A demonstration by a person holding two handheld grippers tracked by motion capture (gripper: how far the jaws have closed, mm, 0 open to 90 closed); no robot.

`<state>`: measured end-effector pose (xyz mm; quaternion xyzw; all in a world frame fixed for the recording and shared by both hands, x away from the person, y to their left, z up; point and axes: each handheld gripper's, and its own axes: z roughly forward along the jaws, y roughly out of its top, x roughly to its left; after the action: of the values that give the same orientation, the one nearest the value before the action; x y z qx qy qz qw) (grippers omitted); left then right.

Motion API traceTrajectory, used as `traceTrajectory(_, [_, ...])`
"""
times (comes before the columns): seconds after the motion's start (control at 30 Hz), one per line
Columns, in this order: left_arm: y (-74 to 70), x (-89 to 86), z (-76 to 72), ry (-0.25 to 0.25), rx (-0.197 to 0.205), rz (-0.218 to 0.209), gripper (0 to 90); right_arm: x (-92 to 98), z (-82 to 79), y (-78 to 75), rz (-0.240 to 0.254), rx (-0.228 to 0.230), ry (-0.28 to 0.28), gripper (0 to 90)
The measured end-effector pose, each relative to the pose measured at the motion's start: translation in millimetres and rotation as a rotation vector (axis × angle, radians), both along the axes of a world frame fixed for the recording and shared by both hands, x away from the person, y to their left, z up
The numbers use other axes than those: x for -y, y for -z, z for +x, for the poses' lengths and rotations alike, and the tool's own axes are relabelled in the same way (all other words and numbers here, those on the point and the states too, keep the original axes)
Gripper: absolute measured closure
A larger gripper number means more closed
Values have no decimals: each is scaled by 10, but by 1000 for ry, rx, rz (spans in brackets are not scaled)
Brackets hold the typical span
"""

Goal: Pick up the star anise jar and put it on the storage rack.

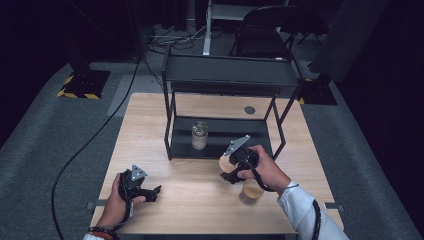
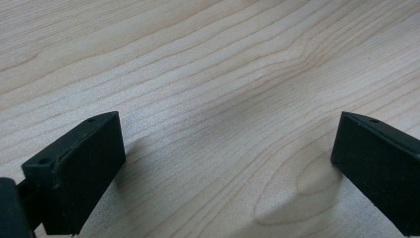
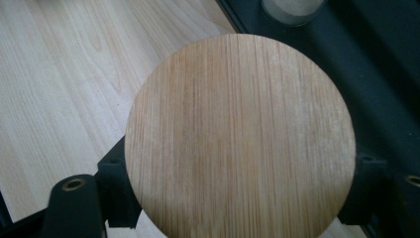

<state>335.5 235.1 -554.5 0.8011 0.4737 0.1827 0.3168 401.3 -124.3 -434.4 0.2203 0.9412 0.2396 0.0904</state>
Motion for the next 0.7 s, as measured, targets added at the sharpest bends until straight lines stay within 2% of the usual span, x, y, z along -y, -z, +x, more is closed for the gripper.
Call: traceTrajectory(0.7, [0, 0, 0, 0, 0, 1, 0, 23, 162, -103, 0, 13, 26, 245])
